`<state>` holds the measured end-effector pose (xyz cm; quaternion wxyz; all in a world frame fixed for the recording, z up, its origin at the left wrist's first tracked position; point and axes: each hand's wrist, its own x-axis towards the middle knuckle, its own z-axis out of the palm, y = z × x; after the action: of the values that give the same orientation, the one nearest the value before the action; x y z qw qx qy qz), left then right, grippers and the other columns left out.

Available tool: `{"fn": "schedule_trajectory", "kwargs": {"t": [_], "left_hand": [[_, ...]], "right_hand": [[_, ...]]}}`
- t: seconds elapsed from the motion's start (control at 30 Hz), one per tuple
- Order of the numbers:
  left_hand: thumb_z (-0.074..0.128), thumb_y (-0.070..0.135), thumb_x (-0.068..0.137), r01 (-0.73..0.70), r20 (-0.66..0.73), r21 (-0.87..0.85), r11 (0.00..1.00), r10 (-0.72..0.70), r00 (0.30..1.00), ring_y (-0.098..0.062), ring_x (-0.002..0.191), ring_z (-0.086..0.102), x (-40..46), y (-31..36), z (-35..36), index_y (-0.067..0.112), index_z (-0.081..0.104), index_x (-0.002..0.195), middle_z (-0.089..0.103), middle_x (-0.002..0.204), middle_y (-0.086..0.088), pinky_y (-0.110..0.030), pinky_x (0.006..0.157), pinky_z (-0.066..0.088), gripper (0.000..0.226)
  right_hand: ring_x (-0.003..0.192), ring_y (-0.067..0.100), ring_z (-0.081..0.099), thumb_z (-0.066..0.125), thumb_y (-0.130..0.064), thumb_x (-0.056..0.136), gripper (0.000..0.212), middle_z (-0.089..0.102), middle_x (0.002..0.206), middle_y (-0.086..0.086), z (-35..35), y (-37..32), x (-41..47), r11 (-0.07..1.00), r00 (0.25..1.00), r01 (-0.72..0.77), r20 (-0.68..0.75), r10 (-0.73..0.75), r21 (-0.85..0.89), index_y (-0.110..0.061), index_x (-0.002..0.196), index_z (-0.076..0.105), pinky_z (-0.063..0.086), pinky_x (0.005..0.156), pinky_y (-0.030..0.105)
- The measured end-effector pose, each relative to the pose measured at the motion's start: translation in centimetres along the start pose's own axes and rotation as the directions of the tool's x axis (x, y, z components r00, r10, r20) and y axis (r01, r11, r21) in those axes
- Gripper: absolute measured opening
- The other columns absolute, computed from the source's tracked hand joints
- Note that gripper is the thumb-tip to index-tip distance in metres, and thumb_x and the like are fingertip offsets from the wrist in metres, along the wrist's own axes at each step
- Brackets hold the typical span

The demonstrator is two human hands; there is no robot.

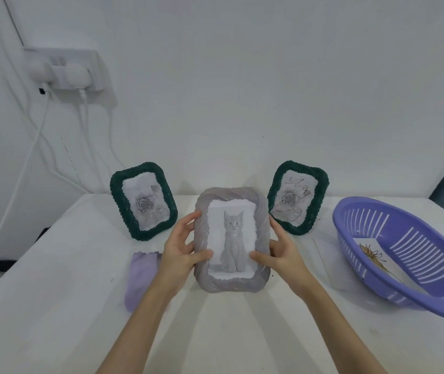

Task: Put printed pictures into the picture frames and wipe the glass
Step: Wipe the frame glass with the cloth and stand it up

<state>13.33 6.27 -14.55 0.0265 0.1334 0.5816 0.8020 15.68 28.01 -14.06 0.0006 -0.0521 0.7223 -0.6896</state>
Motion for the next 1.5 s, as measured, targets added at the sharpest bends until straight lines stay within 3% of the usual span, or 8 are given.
{"fn": "schedule_trajectory", "kwargs": {"t": [0.3, 0.47, 0.57, 0.7, 0.9, 1.03, 1.27, 1.5], "left_hand": [[0.065, -0.025, 0.062, -0.032, -0.025, -0.116, 0.993, 0.03, 0.999, -0.024, 0.101, 0.062, 2.3, -0.2, -0.7, 0.026, 0.054, 0.12, 0.061, 0.117, 0.005, -0.033, 0.079, 0.056, 0.078], [0.07, -0.018, 0.062, -0.022, -0.036, -0.086, 0.996, 0.019, 0.999, -0.024, 0.104, 0.063, 4.2, -0.5, -1.3, 0.031, 0.053, 0.121, 0.059, 0.12, 0.004, -0.035, 0.08, 0.056, 0.079], [0.082, 0.003, 0.057, -0.017, 0.044, 0.137, 0.99, 0.011, 0.999, -0.021, 0.11, 0.061, 5.8, -0.1, -2.4, 0.042, 0.041, 0.132, 0.054, 0.128, 0.006, -0.039, 0.09, 0.052, 0.094], [0.084, 0.005, 0.062, -0.038, 0.175, 0.439, 0.898, -0.044, 0.984, -0.002, 0.112, 0.055, 9.2, -0.1, -4.1, 0.054, 0.022, 0.137, 0.038, 0.139, 0.017, -0.033, 0.092, 0.051, 0.109], [0.081, -0.005, 0.061, -0.08, 0.125, 0.555, 0.828, 0.012, 0.992, 0.015, 0.093, 0.054, 15.5, -1.2, -5.1, 0.054, 0.023, 0.136, 0.041, 0.134, 0.015, -0.024, 0.081, 0.053, 0.112], [0.078, -0.008, 0.062, -0.056, 0.076, 0.569, 0.82, 0.015, 0.997, -0.009, 0.079, 0.057, 18.2, -1.7, -5.2, 0.057, 0.023, 0.132, 0.042, 0.126, 0.021, -0.022, 0.077, 0.054, 0.111], [0.074, -0.012, 0.065, -0.088, 0.05, 0.606, 0.79, 0.073, 0.996, -0.006, 0.081, 0.055, 20.5, -2.4, -5.3, 0.053, 0.022, 0.132, 0.041, 0.125, 0.02, -0.013, 0.07, 0.05, 0.107], [0.073, -0.01, 0.068, -0.079, 0.061, 0.648, 0.758, 0.052, 0.997, -0.009, 0.08, 0.055, 20.0, -3.3, -5.5, 0.057, 0.019, 0.131, 0.039, 0.122, 0.028, -0.013, 0.069, 0.051, 0.106]], "right_hand": [[0.105, 0.029, 0.063, 0.061, 0.008, 0.082, 0.089, 0.071, 0.103, -0.011, 0.2, -0.8, 2.3, 0.994, 0.993, 0.109, 0.038, -0.109, 0.001, -0.032, 0.146, 0.015, 0.05, 0.093, 0.046], [0.111, 0.052, 0.045, 0.064, 0.002, 0.077, 0.098, 0.063, 0.112, 0.022, 0.1, -0.8, 4.5, 0.985, 0.985, 0.173, 0.018, -0.173, -0.012, -0.049, 0.142, 0.011, 0.042, 0.096, 0.061], [0.115, 0.028, 0.057, 0.068, 0.005, 0.074, 0.103, 0.063, 0.123, -0.005, -0.3, -0.7, 6.4, 0.977, 0.977, 0.209, 0.06, -0.206, -0.049, -0.047, 0.143, 0.01, 0.047, 0.096, 0.052], [0.134, 0.002, 0.035, 0.077, 0.002, 0.069, 0.105, 0.033, 0.143, -0.032, -0.9, -0.5, 9.5, 0.948, 0.965, 0.252, 0.125, -0.231, -0.193, -0.043, 0.142, 0.016, 0.039, 0.106, 0.033], [0.105, -0.026, 0.041, 0.077, 0.002, 0.069, 0.105, 0.03, 0.138, -0.029, -1.1, -0.1, 15.2, 0.901, 0.96, 0.281, 0.1, -0.263, -0.331, -0.042, 0.138, 0.011, 0.037, 0.081, 0.0], [0.087, -0.023, 0.047, 0.077, 0.0, 0.07, 0.105, 0.044, 0.129, -0.015, -1.3, 1.4, 18.5, 0.885, 0.956, 0.288, 0.059, -0.287, -0.366, -0.042, 0.139, 0.009, 0.037, 0.074, 0.0], [0.127, 0.003, 0.037, 0.076, -0.011, 0.074, 0.105, 0.024, 0.152, -0.017, -1.2, 3.2, 21.9, 0.879, 0.96, 0.265, 0.028, -0.277, -0.396, -0.055, 0.136, 0.004, 0.031, 0.092, -0.002], [0.116, -0.008, 0.045, 0.077, -0.018, 0.074, 0.109, 0.035, 0.142, -0.024, -1.6, 4.8, 21.8, 0.846, 0.961, 0.26, 0.043, -0.272, -0.465, -0.06, 0.135, -0.003, 0.041, 0.099, 0.025]]}}
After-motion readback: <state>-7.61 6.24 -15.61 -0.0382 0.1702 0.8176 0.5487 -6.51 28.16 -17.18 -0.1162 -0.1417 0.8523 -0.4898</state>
